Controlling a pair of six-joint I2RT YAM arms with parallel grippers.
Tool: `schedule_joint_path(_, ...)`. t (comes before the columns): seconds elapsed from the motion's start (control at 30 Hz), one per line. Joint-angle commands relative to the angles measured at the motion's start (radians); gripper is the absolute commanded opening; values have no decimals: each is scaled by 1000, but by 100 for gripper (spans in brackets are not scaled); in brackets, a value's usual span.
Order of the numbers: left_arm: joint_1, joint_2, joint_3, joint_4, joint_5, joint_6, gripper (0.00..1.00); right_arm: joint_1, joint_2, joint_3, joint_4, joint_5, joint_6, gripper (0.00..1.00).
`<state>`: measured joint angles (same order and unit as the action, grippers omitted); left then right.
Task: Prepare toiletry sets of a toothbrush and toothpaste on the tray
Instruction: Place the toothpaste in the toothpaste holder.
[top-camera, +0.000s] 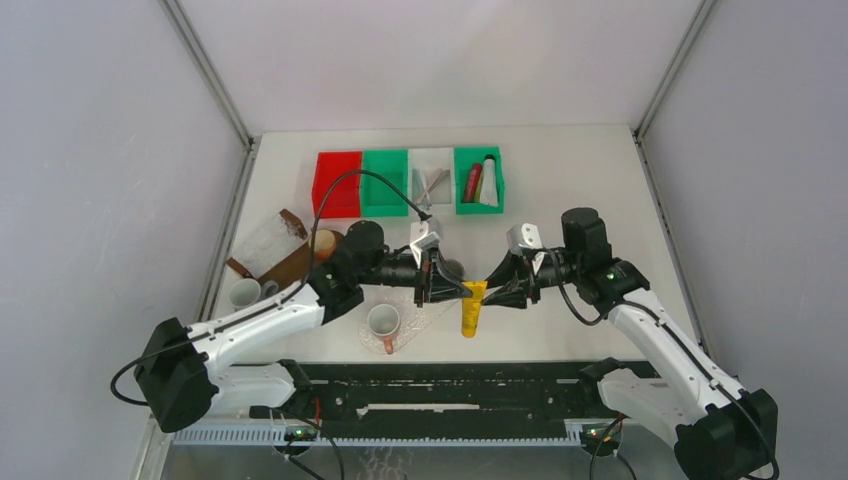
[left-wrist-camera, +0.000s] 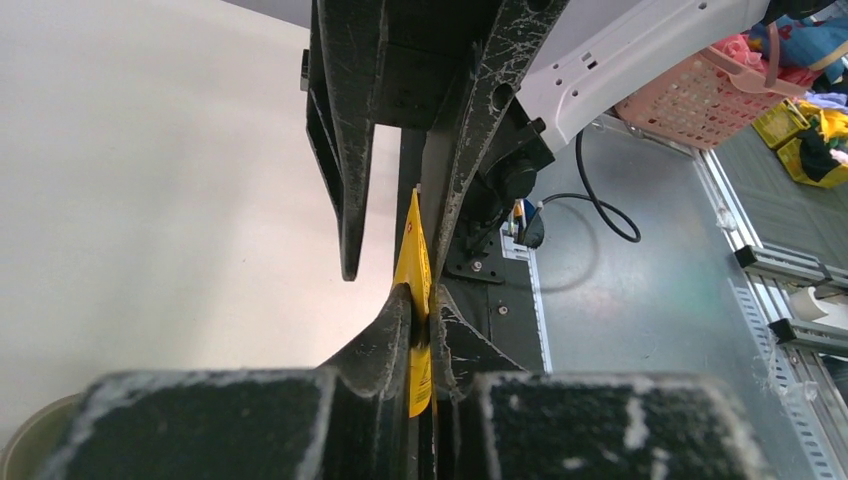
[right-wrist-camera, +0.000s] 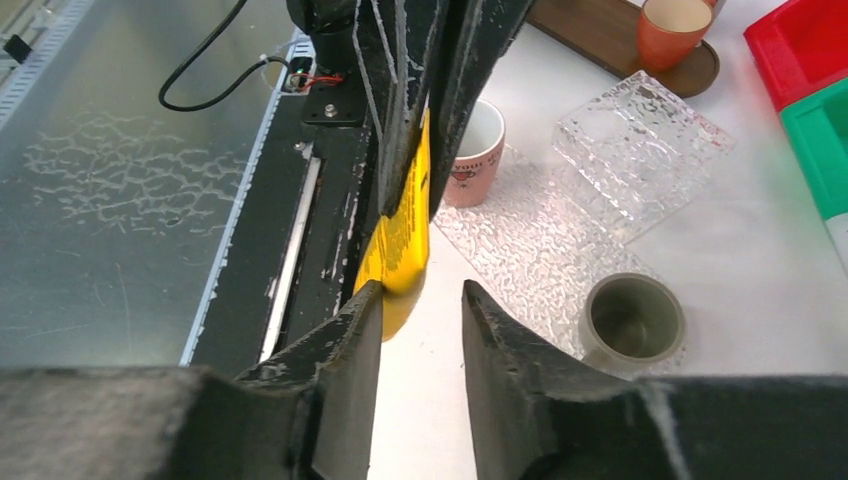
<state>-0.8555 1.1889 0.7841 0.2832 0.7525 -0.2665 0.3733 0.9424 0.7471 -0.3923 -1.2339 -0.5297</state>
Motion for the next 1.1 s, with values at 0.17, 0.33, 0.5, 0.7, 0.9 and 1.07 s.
schedule_joint_path(0.17,46,-101,-80,77,-96,-47,0,-30,-22,-1,54,36,30,56)
schedule_joint_path(0.33,124,-257,-170,35,-285,-55,0,-79,-70,-2,50,67,25,61)
schedule_joint_path(0.5,191,-418,-178,-68,-555,-23,0,-94,-60,-2,53,106,27,63)
schedule_joint_path(0.7,218,-451,-191,-46,-793,67,0,-82,-36,-17,79,220,7,63)
schedule_joint_path(0.9,241,-370,-203,64,-896,84,0,-70,-7,-31,108,341,-1,63)
schedule_joint_path(1.07,269,-318,-217,128,-896,81,0,-66,4,-32,113,371,-2,63)
